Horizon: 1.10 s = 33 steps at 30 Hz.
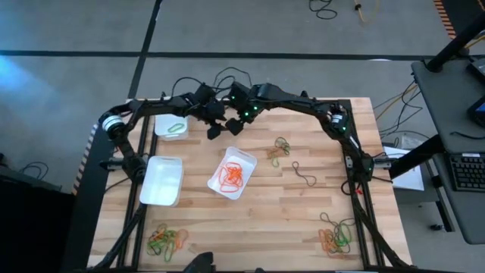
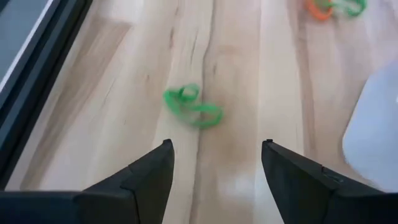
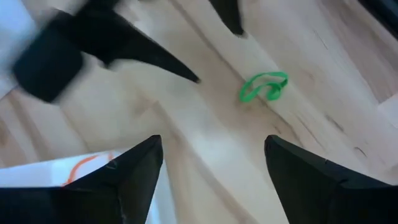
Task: Sort rubber bands into baskets
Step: Put the green rubber band into the top white bin
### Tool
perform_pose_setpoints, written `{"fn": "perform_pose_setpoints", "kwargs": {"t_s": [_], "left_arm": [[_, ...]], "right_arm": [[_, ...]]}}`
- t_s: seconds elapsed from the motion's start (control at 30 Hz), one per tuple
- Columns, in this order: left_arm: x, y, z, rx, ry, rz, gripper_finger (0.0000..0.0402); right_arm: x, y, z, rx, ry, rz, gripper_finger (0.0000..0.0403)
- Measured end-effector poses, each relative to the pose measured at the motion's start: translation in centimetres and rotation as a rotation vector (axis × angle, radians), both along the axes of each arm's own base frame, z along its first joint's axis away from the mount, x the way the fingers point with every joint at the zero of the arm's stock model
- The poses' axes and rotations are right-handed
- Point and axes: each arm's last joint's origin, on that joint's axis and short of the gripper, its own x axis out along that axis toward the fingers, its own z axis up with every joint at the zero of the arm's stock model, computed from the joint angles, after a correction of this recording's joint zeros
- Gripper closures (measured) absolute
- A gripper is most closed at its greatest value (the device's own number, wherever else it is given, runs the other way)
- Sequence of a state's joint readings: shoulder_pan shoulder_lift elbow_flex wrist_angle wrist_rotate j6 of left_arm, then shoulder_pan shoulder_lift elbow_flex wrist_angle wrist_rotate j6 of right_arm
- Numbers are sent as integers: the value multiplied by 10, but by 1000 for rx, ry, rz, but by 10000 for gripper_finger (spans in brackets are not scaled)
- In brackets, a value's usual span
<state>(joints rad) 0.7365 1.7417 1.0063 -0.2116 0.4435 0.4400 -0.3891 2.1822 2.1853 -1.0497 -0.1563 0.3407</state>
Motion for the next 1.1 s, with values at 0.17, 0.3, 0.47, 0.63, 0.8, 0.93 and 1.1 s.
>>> {"fn": "perform_pose_setpoints", "kwargs": {"t_s": [0.17, 0.3, 0.47, 0.63, 0.8, 0.93, 1.1], "left_arm": [[12, -1, -17, -37, 27, 14, 176], [25, -3, -23, -63, 19, 73, 176], [36, -5, -28, 37, 42, 173, 176], [46, -11, -38, 50, 30, 192, 176], [55, -9, -41, 72, 53, 286, 177], [62, -2, -40, 35, 92, 396, 194], [77, 7, -41, 39, 194, 433, 265]], "right_arm": [[-7, 20, 27, -55, -10, -27, 127], [-13, 39, 51, -116, -32, -56, 129], [-21, 62, 70, -165, -32, -101, 129], [-31, 83, 90, -206, -57, -137, 133], [-36, 98, 102, -232, -78, -174, 131], [-40, 105, 107, -229, -84, -171, 134], [-39, 109, 108, -225, -86, -166, 140]]}}
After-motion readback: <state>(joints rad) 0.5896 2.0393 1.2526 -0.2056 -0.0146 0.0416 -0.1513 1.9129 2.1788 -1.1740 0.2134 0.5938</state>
